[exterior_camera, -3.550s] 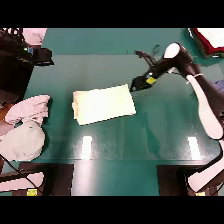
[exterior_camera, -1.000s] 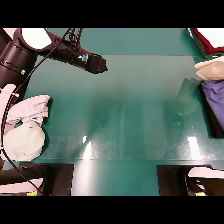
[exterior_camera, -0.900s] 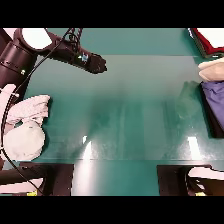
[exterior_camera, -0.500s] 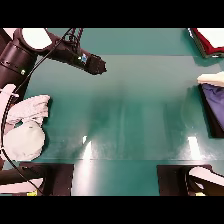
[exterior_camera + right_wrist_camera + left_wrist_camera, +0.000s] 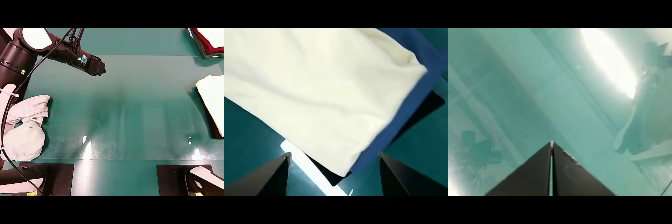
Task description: Fold the shirts.
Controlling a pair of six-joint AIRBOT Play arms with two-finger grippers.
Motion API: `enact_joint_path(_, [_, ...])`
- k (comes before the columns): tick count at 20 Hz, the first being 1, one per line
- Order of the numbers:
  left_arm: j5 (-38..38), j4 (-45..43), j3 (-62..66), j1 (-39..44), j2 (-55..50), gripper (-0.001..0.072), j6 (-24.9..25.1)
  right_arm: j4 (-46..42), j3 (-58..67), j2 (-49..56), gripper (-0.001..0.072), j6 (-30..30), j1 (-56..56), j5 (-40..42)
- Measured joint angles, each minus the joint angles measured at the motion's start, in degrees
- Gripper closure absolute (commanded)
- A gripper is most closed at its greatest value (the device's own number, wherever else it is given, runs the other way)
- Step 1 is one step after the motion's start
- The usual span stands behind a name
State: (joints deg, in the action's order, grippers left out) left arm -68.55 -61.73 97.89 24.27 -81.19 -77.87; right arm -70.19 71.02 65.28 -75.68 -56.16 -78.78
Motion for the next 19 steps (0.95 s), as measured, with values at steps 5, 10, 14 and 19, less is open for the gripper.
enact_joint_path(5, [0.00, 0.00, 0.00, 0.00, 0.00, 0.0683, 0.20, 12.41, -1.18, -0.39, 0.0184, -1.16, 1.38, -2.75])
enact_joint_path(10, [-0.63, 0.28, 0.00, 0.00, 0.00, 0.0683, 0.24, 25.73, -1.42, -0.44, 0.0690, -1.36, 13.86, -4.59])
enact_joint_path(14, [0.04, 0.39, 0.00, 0.00, 0.00, 0.0683, 0.26, 29.11, -1.44, -0.44, 0.0690, 0.46, 25.81, -4.66])
enact_joint_path(19, [0.44, 0.50, 0.00, 0.00, 0.00, 0.0683, 0.28, 27.39, -1.44, -0.44, 0.0690, 1.84, 36.28, -3.96])
